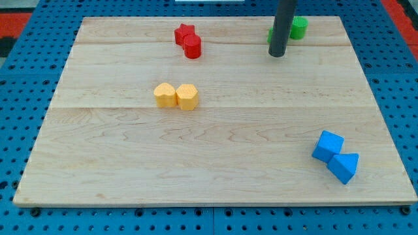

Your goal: Slightly push the red blocks upwards

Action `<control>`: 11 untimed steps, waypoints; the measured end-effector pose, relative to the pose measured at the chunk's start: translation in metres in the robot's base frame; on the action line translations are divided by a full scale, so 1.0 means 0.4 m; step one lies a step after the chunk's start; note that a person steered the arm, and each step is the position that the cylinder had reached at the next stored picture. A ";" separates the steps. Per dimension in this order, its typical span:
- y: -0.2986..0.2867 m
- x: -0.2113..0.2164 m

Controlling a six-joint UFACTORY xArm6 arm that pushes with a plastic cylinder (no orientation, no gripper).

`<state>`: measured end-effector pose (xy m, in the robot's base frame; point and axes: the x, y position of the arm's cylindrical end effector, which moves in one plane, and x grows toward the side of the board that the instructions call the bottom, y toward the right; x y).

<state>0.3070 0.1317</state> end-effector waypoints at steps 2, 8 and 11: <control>-0.063 -0.005; -0.406 -0.005; -0.394 0.091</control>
